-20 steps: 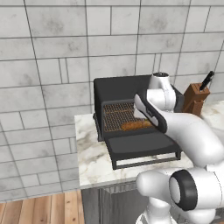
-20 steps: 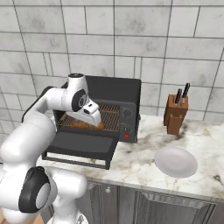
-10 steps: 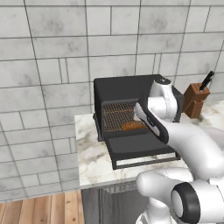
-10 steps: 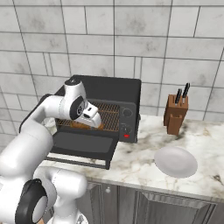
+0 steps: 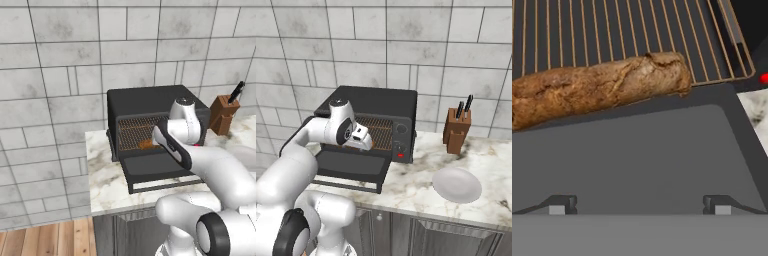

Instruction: Pull the toaster oven rack outwards. Pick up the baguette from the plate and place it on the toaster oven rack. Close the toaster oven door fully and set the temperature to the lowest setting.

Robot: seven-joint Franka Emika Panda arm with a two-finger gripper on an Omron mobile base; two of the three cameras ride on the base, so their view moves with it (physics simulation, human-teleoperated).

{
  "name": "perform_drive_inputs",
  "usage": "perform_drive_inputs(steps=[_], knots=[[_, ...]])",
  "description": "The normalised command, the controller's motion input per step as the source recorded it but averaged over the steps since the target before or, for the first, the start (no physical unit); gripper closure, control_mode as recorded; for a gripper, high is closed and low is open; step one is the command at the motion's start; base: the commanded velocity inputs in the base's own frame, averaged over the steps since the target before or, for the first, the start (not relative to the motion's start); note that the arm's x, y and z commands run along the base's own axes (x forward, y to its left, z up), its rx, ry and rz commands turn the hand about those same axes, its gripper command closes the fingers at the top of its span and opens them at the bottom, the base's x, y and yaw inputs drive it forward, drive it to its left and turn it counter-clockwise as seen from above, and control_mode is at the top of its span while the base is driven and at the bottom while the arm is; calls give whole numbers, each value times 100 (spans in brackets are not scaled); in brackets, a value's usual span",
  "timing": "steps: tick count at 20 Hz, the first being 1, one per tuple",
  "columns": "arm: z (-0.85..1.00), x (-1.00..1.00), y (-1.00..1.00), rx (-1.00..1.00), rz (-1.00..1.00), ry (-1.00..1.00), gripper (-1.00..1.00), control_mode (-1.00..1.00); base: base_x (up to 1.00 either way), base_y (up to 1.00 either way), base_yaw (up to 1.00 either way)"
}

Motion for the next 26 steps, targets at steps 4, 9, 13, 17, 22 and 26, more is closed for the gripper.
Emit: perform_drive_inputs(steps=[4,9,13,17,22,26], knots=[[-10,21,1,0,12,1,-100,-100,0,0,0],[-18,26,9,0,10,0,-100,-100,0,0,0],[-21,25,8,0,9,-1,-100,-100,0,0,0],[-19,11,1,0,2,-1,-100,-100,0,0,0],[-24,15,0,0,0,-7,-100,-100,0,0,0],[-28,16,0,0,0,-4,-100,-100,0,0,0]])
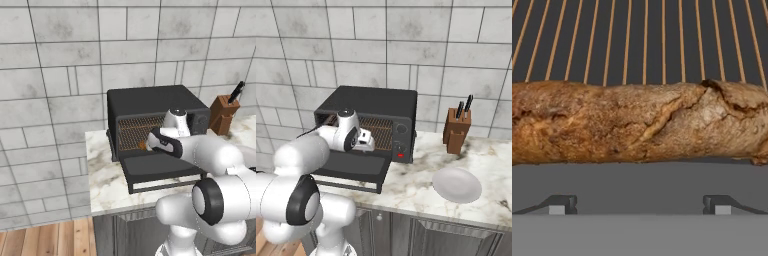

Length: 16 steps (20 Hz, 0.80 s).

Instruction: Pull the toaster oven rack outwards. Pick up the baguette from the plate and place it on the toaster oven rack. Close the toaster oven door fully and set the temperature to the lowest setting.

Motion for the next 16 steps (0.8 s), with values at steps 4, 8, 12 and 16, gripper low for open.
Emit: perform_drive_inputs(steps=[4,8,12,16], knots=[[-15,22,0,0,0,-7,-100,-100,0,0,0],[-11,28,0,0,0,-6,-100,-100,0,0,0],[-1,31,0,0,0,-4,-100,-100,0,0,0],[0,31,0,0,0,-3,-100,-100,0,0,0]])
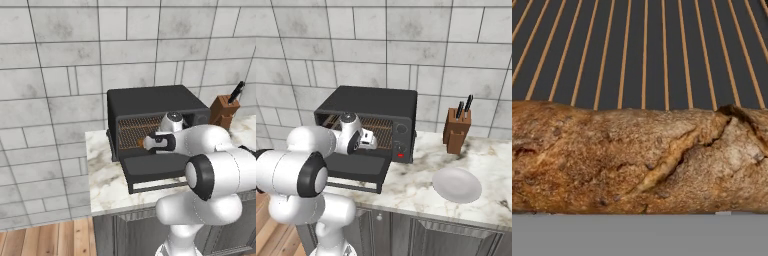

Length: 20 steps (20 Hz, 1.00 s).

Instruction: Pull the toaster oven rack outwards. Pick up the baguette from the plate and place it on the toaster oven rack. Close the toaster oven door fully and set the temperature to the lowest setting.

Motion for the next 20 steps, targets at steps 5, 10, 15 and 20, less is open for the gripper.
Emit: perform_drive_inputs(steps=[5,10,15,20], knots=[[0,33,0,0,0,-3,-100,-100,0,0,0],[0,34,0,0,0,-1,-100,-100,0,0,0],[0,34,0,0,0,0,-100,-100,0,0,0],[0,11,0,0,0,-6,-100,-100,0,0,0]])
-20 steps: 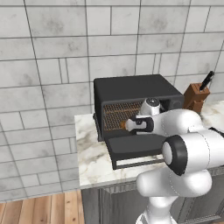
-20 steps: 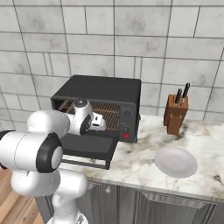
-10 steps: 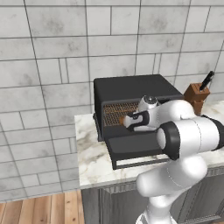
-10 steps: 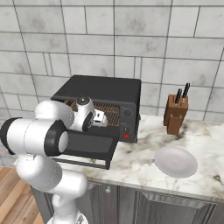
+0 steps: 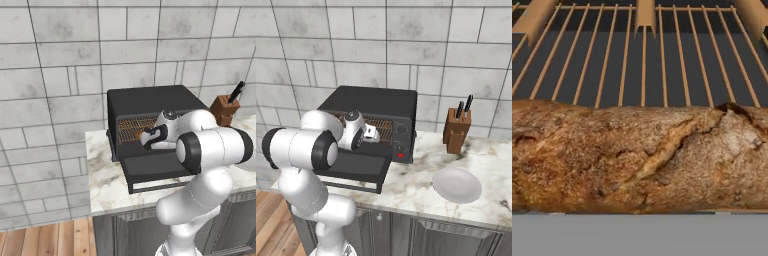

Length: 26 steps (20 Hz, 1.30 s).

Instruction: Pull the toaster oven rack outwards. Pick up the baguette from the plate and place it on the toaster oven rack. Close the toaster oven door fully and set the temperature to the lowest setting.

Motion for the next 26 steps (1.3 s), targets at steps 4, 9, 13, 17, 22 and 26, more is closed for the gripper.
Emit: perform_drive_inputs(steps=[4,9,13,17,22,26], knots=[[0,0,0,0,0,-20,-100,-100,0,0,0],[39,-13,-3,3,-2,-6,-100,-100,0,0,0],[92,-50,-26,1,-3,13,-100,-100,0,0,0],[93,-49,-39,3,-1,16,-100,-100,0,0,0],[78,-52,-41,5,-2,21,-100,-100,0,0,0],[40,-39,-32,3,-2,16,-100,-100,0,0,0]])
